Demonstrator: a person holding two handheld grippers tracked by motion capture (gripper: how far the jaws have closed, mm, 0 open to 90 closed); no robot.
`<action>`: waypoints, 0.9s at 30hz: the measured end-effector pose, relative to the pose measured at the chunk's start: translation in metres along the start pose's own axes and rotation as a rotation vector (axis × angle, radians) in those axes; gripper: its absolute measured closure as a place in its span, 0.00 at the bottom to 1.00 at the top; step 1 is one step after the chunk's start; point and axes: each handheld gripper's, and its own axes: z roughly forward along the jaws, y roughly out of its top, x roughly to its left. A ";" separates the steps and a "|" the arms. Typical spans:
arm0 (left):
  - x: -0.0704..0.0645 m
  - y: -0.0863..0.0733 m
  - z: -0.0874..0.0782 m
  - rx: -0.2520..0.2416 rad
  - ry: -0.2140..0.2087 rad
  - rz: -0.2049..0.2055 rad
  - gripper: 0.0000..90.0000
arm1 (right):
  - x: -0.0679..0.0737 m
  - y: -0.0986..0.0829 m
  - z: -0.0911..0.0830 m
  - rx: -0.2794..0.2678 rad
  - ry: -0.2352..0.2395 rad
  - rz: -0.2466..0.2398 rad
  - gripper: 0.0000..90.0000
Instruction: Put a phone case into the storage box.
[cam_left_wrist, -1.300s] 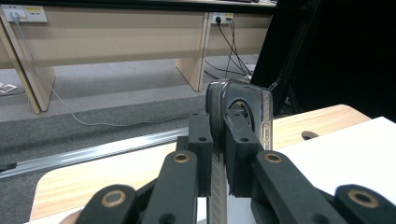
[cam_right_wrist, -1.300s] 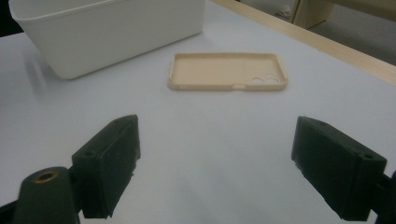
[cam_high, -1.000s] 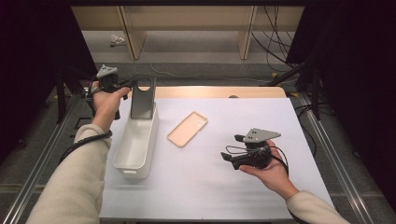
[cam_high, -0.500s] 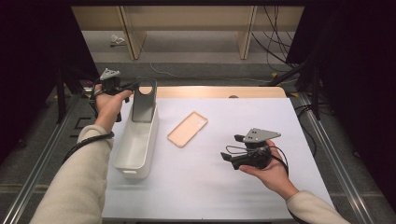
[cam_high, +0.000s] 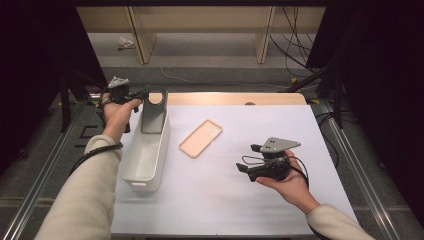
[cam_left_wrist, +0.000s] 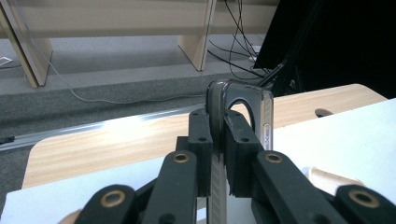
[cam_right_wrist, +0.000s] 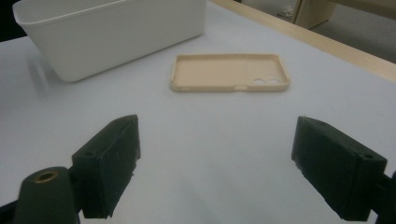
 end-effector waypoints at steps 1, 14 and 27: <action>0.000 0.000 0.000 0.000 0.000 0.000 0.91 | 0.000 0.000 0.000 -0.001 0.000 0.002 0.18; 0.005 -0.006 0.002 0.012 0.008 -0.011 0.91 | 0.000 0.000 0.001 -0.001 0.002 0.005 0.18; 0.008 -0.009 0.002 0.017 0.017 -0.023 0.90 | 0.000 0.000 0.001 0.001 0.004 0.005 0.18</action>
